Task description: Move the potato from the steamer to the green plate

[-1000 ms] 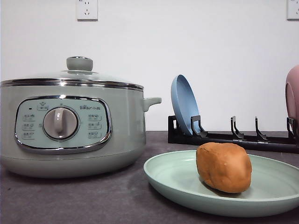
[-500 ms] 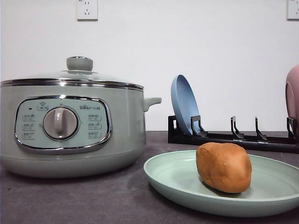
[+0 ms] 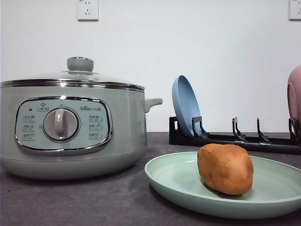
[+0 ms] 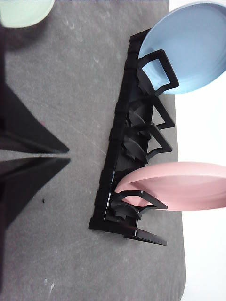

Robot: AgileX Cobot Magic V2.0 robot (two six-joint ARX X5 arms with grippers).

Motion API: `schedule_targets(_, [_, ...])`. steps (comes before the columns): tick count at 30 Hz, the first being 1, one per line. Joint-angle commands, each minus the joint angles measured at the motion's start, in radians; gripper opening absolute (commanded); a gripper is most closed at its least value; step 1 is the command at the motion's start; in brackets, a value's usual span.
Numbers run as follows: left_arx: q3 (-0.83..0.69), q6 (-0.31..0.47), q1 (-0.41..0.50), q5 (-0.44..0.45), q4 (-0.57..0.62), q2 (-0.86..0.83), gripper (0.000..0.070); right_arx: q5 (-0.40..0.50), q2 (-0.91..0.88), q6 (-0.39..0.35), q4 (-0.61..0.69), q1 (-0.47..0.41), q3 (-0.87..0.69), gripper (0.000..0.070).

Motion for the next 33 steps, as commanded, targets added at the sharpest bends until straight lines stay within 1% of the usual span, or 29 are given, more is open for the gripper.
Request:
schedule_targets(1, [-0.02,-0.003,0.002,-0.002,0.016,-0.002,0.001,0.0,-0.002,0.011,0.003,0.0,-0.006,0.0])
schedule_targets(33, [-0.02,-0.003,0.002,-0.002,0.016,-0.002,0.001,0.0,-0.002,0.011,0.003,0.0,-0.006,0.0])
